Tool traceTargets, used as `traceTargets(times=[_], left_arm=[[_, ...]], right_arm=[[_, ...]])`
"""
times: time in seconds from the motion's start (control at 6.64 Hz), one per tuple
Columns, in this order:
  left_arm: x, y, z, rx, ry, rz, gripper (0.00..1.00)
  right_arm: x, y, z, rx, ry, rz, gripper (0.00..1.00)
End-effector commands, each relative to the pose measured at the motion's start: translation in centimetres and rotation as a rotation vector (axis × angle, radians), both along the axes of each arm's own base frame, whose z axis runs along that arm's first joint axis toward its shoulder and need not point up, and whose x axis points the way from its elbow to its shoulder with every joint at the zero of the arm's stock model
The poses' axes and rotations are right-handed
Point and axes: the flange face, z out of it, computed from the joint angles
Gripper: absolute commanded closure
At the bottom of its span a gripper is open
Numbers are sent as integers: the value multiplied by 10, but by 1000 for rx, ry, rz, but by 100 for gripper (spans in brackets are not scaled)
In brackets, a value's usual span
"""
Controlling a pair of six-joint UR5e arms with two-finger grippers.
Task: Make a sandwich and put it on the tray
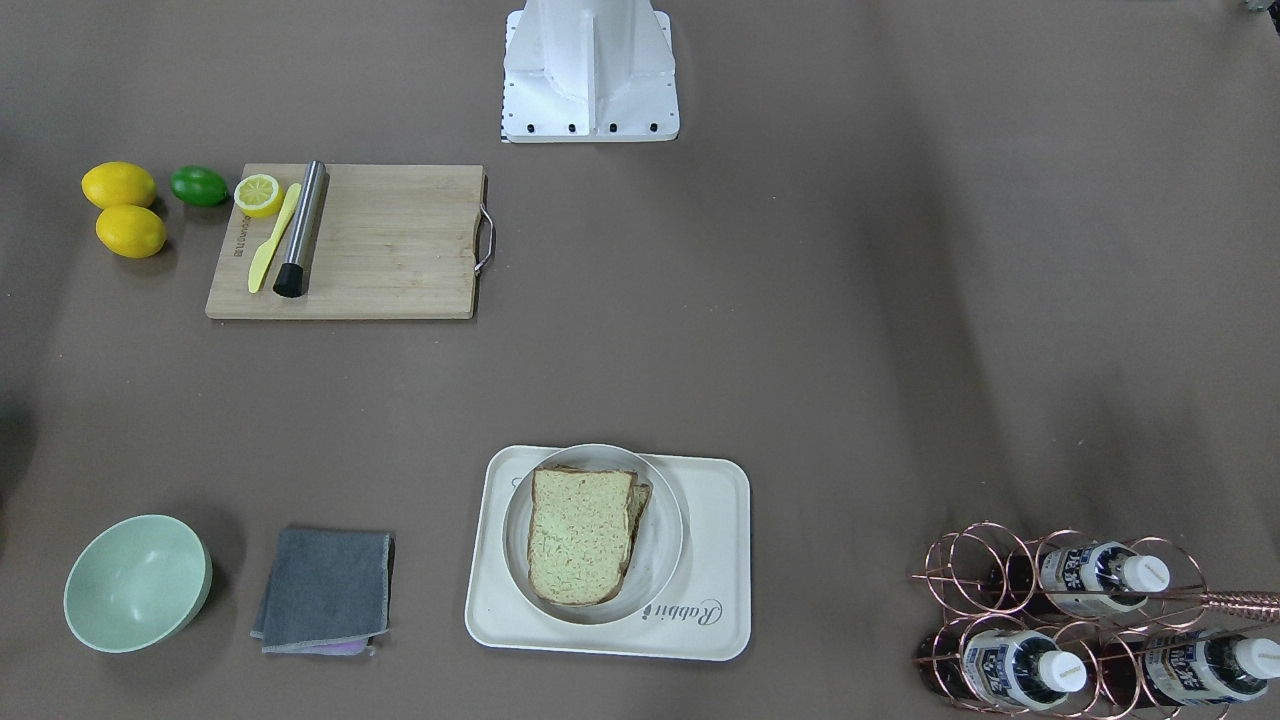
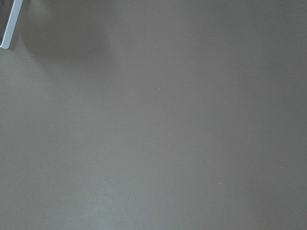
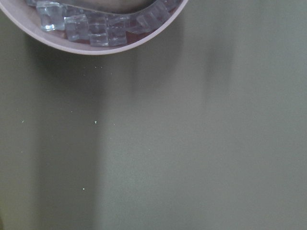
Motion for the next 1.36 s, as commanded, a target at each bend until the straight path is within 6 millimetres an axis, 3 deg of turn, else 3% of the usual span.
traceTargets(times=[0.0, 1.2], left_arm=[[0, 1, 2, -2, 0, 0, 1], [0, 3, 1, 7, 2, 0, 1]], right_arm=[[2, 1, 0, -1, 0, 6, 0], [11, 2, 0, -1, 2, 25, 0]])
